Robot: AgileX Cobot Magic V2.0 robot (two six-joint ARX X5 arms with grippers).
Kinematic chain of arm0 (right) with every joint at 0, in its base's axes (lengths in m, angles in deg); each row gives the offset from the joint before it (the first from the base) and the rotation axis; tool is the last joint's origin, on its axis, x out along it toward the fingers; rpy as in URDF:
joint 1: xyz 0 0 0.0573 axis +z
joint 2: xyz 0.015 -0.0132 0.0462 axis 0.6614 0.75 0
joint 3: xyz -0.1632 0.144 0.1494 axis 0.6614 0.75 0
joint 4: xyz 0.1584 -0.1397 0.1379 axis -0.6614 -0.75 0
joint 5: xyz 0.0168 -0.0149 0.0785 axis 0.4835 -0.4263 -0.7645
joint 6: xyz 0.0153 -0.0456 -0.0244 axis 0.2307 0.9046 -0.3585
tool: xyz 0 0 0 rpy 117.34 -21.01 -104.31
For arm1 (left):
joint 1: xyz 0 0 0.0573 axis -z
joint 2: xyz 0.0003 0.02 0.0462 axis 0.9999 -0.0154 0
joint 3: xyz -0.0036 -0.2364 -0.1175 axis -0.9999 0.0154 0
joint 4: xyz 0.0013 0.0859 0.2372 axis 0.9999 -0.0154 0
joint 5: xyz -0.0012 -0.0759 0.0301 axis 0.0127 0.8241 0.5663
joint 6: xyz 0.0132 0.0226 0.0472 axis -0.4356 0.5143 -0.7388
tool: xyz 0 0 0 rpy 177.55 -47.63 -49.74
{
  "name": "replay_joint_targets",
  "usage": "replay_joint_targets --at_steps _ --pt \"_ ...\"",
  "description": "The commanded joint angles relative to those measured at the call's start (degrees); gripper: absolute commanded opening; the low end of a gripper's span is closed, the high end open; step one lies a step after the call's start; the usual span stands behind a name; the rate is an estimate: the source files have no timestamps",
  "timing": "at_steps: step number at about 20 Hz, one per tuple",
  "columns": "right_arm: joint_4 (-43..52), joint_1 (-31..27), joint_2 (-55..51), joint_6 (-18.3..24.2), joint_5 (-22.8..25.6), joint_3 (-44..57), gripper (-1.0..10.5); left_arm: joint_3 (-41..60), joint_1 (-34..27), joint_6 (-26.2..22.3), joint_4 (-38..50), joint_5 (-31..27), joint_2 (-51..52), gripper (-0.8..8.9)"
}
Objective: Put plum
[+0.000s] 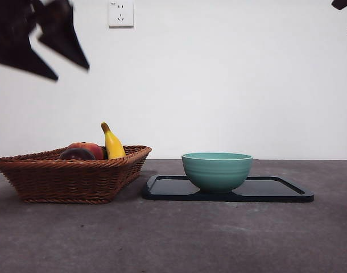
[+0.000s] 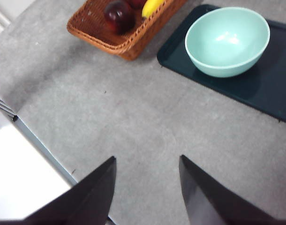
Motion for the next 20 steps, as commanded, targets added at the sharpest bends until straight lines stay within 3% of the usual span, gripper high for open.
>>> replay_joint_targets --at_steps 1,10,20 --pt "1.1 0.4 0.3 0.5 0.0 -0.4 2.1 -0.5 0.6 2.3 -3.5 6.4 4.6 4.03" --pt "1.4 0.4 0.3 0.4 0.0 -0.4 2.1 -0.5 1.0 1.2 -23.1 21.9 18.2 4.02" --pt "1.4 0.4 0.4 -0.6 0.1 -0.4 2.1 -0.5 1.0 -0.4 -24.8 22.4 18.5 4.02"
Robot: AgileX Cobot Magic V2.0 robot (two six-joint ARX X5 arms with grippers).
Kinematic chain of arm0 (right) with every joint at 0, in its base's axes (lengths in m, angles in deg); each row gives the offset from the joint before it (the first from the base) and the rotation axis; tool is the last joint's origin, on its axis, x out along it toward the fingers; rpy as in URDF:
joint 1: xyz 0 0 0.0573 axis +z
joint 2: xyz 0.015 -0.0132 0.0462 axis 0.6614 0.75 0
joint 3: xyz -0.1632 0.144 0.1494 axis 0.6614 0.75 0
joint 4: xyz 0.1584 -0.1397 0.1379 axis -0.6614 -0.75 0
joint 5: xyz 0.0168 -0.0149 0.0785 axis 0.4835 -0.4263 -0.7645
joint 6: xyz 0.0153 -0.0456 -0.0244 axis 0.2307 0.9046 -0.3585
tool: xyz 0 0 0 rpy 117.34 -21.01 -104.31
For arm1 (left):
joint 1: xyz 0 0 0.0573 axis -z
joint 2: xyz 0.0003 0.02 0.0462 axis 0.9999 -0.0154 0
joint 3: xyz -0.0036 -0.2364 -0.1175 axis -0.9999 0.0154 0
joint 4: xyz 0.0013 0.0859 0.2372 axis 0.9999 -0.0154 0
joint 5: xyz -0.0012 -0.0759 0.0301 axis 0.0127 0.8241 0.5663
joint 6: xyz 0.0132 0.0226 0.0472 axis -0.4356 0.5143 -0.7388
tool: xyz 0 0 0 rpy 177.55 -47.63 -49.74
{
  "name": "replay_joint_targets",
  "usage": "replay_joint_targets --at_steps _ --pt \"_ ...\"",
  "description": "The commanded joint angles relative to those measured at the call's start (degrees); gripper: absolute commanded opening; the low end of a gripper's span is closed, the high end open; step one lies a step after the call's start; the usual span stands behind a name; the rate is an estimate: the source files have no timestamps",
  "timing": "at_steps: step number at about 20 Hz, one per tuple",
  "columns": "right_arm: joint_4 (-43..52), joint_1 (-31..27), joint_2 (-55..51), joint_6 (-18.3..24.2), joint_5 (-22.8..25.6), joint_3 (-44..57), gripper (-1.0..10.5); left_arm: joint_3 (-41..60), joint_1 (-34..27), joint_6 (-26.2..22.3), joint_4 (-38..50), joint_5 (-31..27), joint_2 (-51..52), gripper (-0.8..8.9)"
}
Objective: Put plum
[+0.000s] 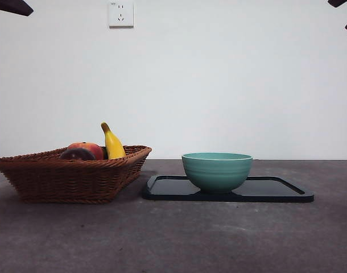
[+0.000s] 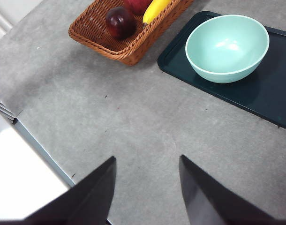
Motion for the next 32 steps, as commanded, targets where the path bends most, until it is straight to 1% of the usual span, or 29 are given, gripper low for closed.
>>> replay_joint_targets --at_steps 1,4,6,8,10,12,16,17,20,22,26,32 --pt "0.8 0.4 0.4 -1.7 0.3 -0.4 2.1 -0.5 0.2 -1.1 0.5 0.3 -0.3 4.02" --pt "3.9 0.4 1.7 -7.7 3.1 -0.4 2.2 -0.5 0.2 -1.1 0.5 0.3 -0.3 4.02" --pt "6.6 0.0 4.2 -10.8 3.3 -1.1 2.3 -0.5 0.2 -1.2 0.5 0.3 -0.3 4.02" --pt "9.6 -0.9 8.3 -12.0 3.7 -2.4 2.3 -0.5 0.2 -1.2 0.5 0.3 -0.3 4.02" --pt "11.2 -2.2 14.0 -12.2 5.2 -4.7 2.4 -0.5 0.2 -1.2 0.5 0.3 -0.3 4.02" --pt "12.3 -3.8 21.1 -11.8 6.1 -8.1 2.8 -0.5 0.2 -1.2 0.5 0.3 -0.3 4.02" --pt "14.0 -6.3 36.0 -10.3 6.6 -16.1 2.8 -0.5 0.2 -1.4 0.5 0.3 -0.3 4.02" --pt "14.0 -6.7 39.9 -9.9 7.4 -18.3 2.8 -0.5 0.2 -1.4 0.5 0.3 -0.3 4.02" --pt "14.0 -7.2 50.4 -8.9 7.6 -24.5 2.8 -0.5 0.2 -1.4 0.5 0.3 -0.3 4.02" --pt "14.1 -7.2 55.6 -8.4 7.8 -27.5 2.8 -0.5 0.2 -1.4 0.5 0.3 -0.3 4.02" --pt "15.3 -7.2 63.8 -8.2 7.8 -30.5 2.8 -0.5 0.2 -1.5 0.5 0.3 -0.3 4.02" --pt "17.7 -6.9 69.0 -8.3 7.8 -30.5 2.7 -0.5 0.2 -1.6 0.5 0.3 -0.3 4.02"
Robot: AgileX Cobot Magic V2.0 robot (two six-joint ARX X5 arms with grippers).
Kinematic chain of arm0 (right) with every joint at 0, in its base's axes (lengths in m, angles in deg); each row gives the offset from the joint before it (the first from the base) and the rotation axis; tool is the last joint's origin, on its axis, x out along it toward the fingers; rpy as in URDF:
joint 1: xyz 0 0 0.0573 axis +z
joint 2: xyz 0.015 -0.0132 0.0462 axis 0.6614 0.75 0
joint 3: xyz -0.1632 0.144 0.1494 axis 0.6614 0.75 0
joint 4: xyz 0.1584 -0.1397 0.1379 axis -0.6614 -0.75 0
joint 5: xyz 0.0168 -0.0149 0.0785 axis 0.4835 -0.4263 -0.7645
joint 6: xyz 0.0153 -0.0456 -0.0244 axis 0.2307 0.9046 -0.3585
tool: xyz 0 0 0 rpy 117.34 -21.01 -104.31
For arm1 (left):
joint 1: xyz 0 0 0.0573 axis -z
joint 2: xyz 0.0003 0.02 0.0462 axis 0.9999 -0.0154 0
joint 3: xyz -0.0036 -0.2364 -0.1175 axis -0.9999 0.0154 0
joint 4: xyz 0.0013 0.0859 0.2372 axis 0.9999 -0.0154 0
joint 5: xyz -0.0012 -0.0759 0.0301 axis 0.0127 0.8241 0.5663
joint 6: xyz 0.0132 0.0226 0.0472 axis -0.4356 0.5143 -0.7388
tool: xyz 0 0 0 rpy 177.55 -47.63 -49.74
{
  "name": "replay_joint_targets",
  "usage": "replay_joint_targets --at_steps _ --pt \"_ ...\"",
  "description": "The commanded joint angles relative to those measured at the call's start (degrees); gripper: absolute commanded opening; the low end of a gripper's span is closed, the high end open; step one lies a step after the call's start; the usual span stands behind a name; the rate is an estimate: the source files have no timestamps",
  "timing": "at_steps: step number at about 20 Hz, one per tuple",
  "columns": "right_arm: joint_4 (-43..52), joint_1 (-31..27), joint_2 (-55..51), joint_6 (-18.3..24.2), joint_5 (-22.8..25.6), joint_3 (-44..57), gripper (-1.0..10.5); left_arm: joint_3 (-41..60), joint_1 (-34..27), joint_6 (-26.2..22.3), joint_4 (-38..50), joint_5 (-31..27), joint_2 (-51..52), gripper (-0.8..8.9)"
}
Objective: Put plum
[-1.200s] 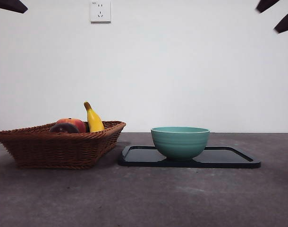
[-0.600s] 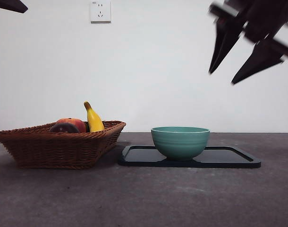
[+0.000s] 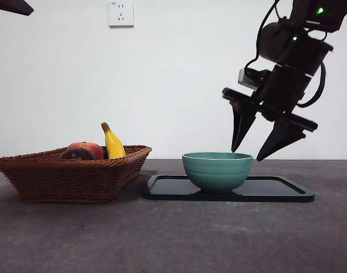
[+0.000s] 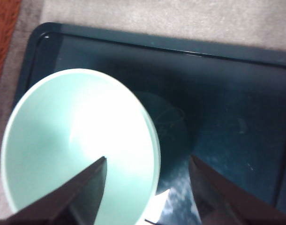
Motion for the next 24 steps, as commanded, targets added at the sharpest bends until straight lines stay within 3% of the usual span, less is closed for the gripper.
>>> replay_joint_targets --at_steps 1,8,16,24 --pt "0.6 0.5 2.4 0.7 0.2 -1.2 2.6 -0.5 0.2 -0.5 0.5 0.3 -0.3 4.02" --pt "1.5 0.5 3.2 0.9 1.5 -1.2 0.2 -0.5 0.2 -0.5 0.5 0.3 -0.3 4.02" --pt "3.0 0.5 -4.8 1.0 2.4 -1.7 0.1 -0.5 0.2 -0.5 0.5 0.3 -0.3 4.02" --pt "-12.5 1.5 -25.3 7.7 2.4 -1.6 0.1 -0.5 0.2 -0.6 0.5 0.3 -0.3 4.02"
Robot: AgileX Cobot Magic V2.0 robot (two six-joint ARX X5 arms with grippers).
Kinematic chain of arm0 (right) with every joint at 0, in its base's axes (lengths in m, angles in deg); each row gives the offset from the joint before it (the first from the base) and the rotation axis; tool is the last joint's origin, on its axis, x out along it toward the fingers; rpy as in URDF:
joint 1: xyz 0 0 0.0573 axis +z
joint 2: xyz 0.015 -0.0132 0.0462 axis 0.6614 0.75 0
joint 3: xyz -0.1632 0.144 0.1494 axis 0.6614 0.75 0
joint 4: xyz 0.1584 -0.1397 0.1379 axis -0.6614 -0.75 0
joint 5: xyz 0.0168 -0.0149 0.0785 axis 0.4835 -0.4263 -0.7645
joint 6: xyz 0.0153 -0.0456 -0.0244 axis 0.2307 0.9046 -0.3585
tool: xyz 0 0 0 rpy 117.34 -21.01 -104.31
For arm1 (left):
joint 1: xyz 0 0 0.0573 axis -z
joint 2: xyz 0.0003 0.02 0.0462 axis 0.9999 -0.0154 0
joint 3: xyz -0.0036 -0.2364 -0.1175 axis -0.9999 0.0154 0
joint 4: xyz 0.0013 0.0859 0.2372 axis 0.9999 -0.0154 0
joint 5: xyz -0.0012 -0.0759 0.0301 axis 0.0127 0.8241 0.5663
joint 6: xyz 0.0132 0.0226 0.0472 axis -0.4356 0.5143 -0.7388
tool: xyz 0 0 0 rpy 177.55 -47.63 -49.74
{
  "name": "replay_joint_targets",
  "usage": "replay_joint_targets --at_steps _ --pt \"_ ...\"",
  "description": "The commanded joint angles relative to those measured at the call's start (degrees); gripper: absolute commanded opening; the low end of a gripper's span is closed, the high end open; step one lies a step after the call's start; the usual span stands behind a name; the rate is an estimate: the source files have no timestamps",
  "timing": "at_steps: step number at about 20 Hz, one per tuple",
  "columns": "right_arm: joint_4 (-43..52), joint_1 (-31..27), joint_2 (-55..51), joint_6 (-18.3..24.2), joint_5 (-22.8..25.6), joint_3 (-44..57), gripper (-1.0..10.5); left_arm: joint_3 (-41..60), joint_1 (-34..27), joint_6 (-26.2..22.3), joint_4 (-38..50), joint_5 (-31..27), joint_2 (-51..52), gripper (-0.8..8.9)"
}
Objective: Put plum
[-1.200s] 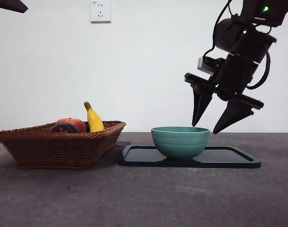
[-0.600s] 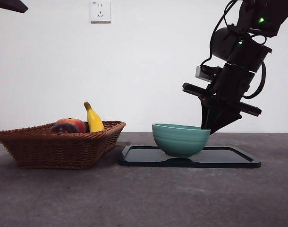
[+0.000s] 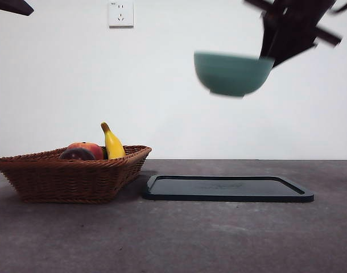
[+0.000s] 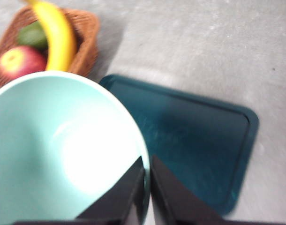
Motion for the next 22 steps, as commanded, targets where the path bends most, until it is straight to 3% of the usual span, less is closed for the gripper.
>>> replay_joint_targets --at_steps 1,3,8,15,22 --pt "-4.5 1.1 -3.1 2.9 0.0 -1.1 0.1 -0.5 0.2 -0.5 0.5 0.3 -0.3 4.02" --pt "-7.7 2.3 -6.4 3.6 0.0 0.3 0.1 -0.5 0.2 -0.6 0.5 0.3 -0.3 4.02" --pt "-5.1 6.6 -10.4 3.6 0.0 10.6 0.1 -0.5 0.2 -0.6 0.5 0.3 -0.3 4.02" --pt "7.1 14.9 -9.8 -1.2 1.0 24.6 0.1 -0.5 0.2 -0.6 0.5 0.3 -0.3 4.02" --pt "11.9 19.7 -3.3 -1.9 6.9 27.7 0.1 -0.5 0.2 -0.5 0.4 0.3 -0.3 4.02"
